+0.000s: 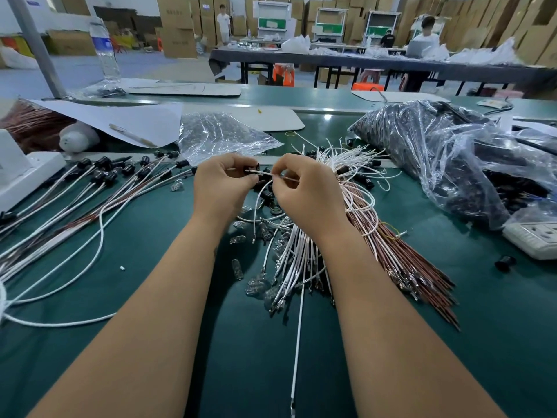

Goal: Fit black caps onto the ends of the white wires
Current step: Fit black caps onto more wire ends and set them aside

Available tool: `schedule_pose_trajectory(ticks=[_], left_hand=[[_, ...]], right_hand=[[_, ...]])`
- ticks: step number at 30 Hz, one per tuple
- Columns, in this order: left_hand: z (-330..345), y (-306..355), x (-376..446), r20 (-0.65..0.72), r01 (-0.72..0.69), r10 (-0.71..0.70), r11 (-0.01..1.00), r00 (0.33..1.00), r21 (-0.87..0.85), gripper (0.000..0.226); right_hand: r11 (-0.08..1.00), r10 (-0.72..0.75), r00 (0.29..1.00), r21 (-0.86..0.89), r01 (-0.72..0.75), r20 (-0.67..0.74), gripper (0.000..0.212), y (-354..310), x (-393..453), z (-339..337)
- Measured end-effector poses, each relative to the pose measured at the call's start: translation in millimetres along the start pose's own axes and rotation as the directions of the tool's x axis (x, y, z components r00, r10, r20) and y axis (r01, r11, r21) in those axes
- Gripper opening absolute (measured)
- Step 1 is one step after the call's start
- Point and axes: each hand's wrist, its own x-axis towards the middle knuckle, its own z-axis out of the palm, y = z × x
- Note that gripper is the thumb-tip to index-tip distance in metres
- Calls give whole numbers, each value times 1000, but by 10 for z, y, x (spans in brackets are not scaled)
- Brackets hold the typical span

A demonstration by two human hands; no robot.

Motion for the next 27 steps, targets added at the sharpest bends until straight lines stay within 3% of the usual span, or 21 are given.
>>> schedule_pose_trajectory(ticks=[6,13,21,27], left_hand=[[-22,18,-25,40,-82,76,981,996,174,25],[-15,29,-29,57,-102,92,974,994,202,28],[-33,34,-13,60,-84,80,994,995,73,26],[-50,35,-1,109,46,-32,990,993,-136,27]], right_hand=[[995,22,999,-95,-19,31,11,13,4,8],[987,61,998,-147,-59,13,12,41,23,-3],[979,78,997,-189,-77,0,11,78,16,-2],[994,100,994,47,-98,-54,11,60,40,-15]])
